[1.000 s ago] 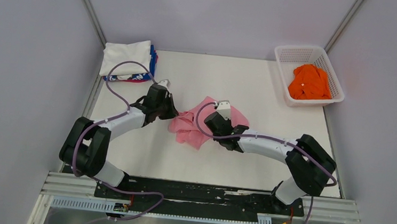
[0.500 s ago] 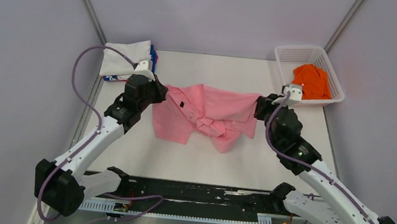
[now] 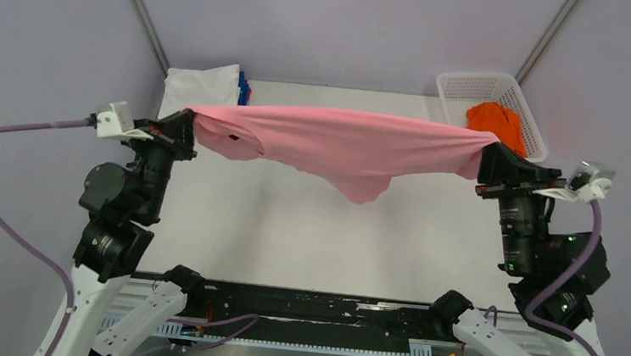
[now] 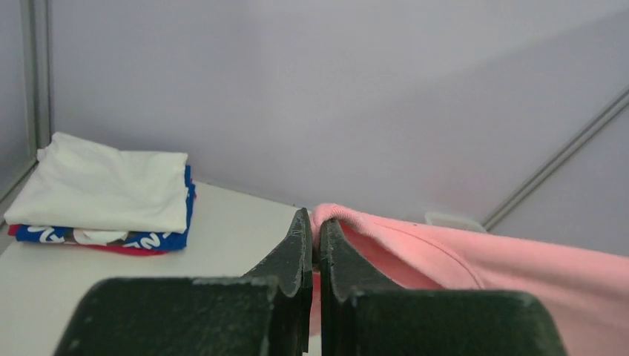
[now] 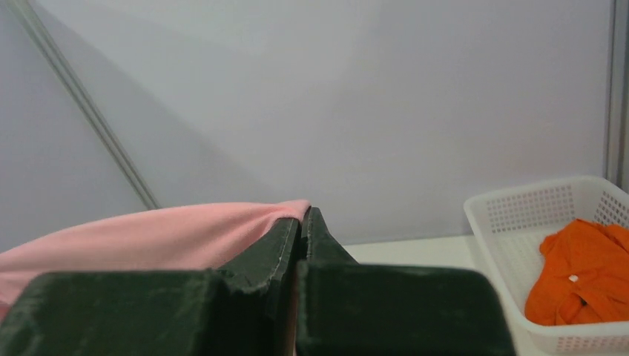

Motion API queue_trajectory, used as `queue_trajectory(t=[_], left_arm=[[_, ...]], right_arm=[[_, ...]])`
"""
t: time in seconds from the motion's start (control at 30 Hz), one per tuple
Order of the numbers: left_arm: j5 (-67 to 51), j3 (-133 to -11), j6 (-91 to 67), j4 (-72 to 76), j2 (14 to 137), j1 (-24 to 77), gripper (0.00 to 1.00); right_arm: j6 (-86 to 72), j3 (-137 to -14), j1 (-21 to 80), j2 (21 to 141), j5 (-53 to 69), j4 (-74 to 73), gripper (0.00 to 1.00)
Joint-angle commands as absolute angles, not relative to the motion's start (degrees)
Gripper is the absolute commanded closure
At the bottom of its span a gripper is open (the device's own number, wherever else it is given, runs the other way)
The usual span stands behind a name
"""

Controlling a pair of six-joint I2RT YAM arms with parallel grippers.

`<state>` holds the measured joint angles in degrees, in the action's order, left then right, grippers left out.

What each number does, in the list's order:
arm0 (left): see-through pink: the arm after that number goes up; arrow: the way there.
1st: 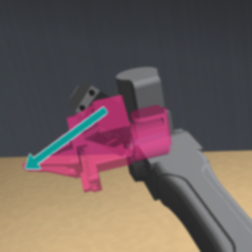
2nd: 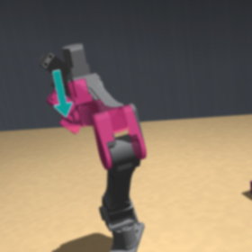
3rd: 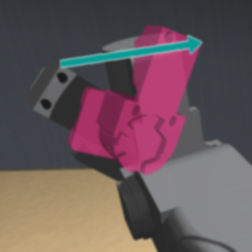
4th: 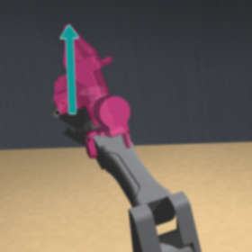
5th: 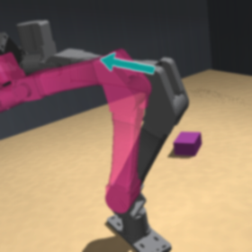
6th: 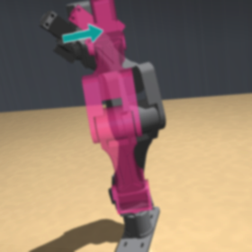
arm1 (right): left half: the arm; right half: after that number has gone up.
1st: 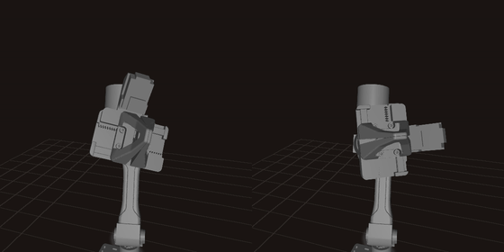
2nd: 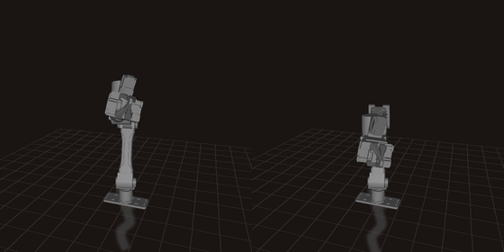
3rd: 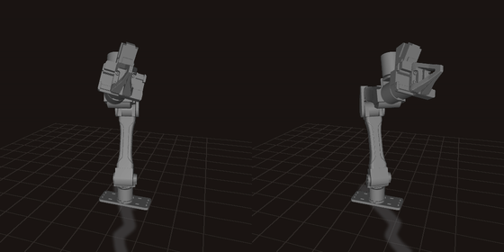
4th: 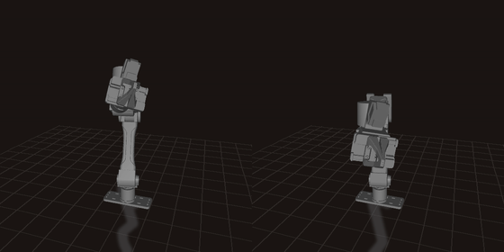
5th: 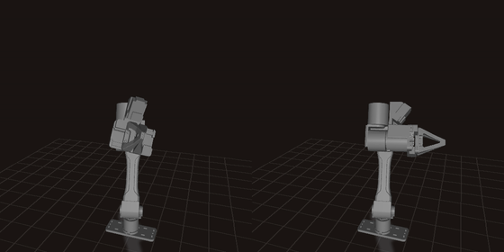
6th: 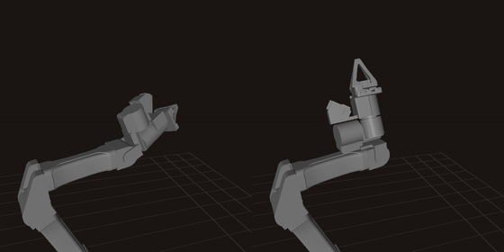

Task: Fold and stack the t-shirts
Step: Flatten out the tshirt

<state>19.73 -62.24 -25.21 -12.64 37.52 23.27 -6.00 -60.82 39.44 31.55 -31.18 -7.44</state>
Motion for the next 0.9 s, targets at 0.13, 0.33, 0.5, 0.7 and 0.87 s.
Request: queue_trajectory(t=[0.13, 0.33, 0.5, 0.7, 0.87], left_arm=[[22.5, -64.1, -22.4, -13.7, 27.7, 23.3, 1.00], [16.3, -64.2, -24.1, -14.5, 23.9, 23.3, 1.00], [18.1, -61.6, -26.1, -15.7, 25.7, 23.3, 1.00], [29.9, -54.7, -30.8, -21.2, 37.3, 23.3, 1.00], [38.0, -51.4, -31.3, -18.9, 54.6, 22.8, 1.00]], right_arm=[[-5.2, -66.0, 39.2, 24.7, -20.7, -6.8, 1.00], [-9.2, -67.5, 39.2, 23.3, -16.7, -11.3, 1.00], [-10.8, -63.2, 39.2, 23.8, -22.9, -15.0, 1.00], [-16.2, -51.8, 39.2, 29.6, -36.8, -16.6, 0.99], [-18.6, -45.2, 38.7, 40.9, -36.2, -17.2, 0.99]])
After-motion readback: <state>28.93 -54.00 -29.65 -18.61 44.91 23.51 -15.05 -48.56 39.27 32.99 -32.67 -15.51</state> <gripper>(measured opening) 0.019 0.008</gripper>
